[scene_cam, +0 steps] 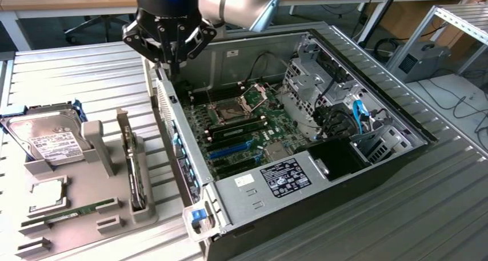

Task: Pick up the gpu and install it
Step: 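Reach for the gpu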

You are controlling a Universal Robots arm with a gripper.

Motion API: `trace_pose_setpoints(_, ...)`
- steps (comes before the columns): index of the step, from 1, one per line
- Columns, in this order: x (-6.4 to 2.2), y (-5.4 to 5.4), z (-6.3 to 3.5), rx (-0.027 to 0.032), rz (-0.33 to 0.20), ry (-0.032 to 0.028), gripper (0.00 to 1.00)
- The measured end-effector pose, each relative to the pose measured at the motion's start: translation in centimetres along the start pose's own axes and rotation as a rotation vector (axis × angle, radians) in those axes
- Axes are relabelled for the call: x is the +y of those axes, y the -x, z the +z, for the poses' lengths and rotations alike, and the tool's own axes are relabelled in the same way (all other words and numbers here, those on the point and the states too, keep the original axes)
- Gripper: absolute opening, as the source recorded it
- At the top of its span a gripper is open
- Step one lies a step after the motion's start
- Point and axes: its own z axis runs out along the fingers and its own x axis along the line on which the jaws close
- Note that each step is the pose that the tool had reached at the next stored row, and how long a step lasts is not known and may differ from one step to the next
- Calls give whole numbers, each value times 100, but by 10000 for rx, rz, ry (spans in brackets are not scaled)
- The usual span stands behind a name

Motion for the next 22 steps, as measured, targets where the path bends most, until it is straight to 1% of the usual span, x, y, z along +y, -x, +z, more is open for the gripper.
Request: trace_pose_setpoints(22,-22,-285,0,0,0,1,11)
